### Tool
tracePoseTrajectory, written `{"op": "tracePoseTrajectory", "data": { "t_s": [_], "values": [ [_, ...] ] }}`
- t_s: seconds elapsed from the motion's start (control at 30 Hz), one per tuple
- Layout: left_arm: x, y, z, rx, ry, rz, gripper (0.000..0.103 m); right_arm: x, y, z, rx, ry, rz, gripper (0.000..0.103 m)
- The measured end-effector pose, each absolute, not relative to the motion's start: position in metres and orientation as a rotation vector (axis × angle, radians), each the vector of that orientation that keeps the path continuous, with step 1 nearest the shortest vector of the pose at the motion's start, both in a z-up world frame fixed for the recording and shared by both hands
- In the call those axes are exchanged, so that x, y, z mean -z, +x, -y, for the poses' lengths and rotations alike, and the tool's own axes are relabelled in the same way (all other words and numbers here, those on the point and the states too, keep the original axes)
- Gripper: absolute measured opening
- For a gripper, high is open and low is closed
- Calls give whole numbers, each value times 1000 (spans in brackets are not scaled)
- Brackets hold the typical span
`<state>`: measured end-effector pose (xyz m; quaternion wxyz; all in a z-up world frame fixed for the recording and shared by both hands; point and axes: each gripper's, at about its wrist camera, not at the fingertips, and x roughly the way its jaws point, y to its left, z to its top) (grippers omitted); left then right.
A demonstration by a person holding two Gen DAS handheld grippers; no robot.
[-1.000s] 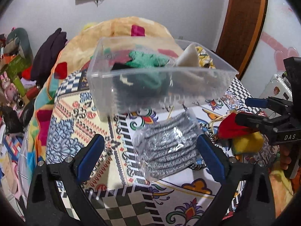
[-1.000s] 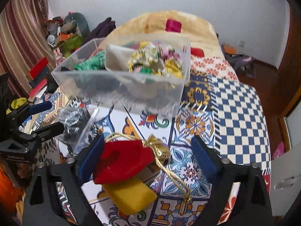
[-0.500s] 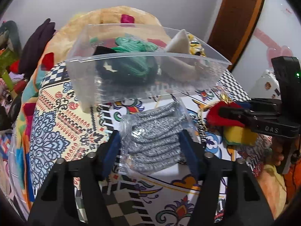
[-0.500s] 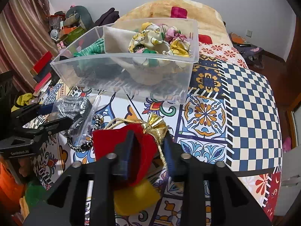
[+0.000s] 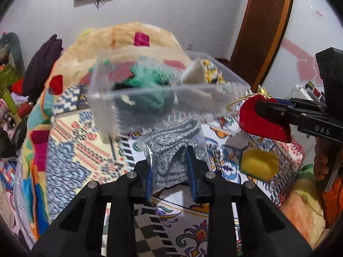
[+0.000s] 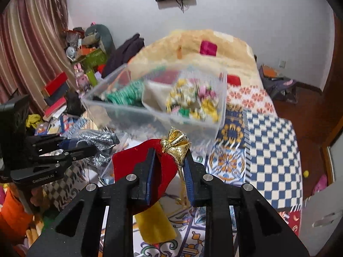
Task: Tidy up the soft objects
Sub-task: 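Grasp the bagged silver glove with the left tool while the right tool grasps the red pouch, then lower the silver glove and red pouch into the clear box and release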
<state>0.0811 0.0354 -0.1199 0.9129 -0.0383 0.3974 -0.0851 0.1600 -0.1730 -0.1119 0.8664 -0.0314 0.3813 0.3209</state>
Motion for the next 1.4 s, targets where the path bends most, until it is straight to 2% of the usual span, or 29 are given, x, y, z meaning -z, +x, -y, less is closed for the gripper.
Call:
{"op": "tracePoseTrajectory", "data": {
  "t_s": [0.33,0.57,0.87,1.23,1.33,1.4],
  "values": [
    [55,80,-59,130,-103,-637,26,65,175,163,-670,-26,-639,22],
    [34,103,-64,97,-82,-581,26,48,193,142,-669,-47,-565,22],
    [62,150,-62,87,-35,-667,26,72,218,113,-687,-105,-589,22],
    [108,186,-56,90,-12,-787,28,122,241,94,-633,-222,-728,25],
    [109,186,-55,90,-11,-796,30,123,240,93,-636,-242,-747,28],
    [107,184,-56,92,-16,-799,33,120,239,95,-639,-236,-756,39]
  ]
}}
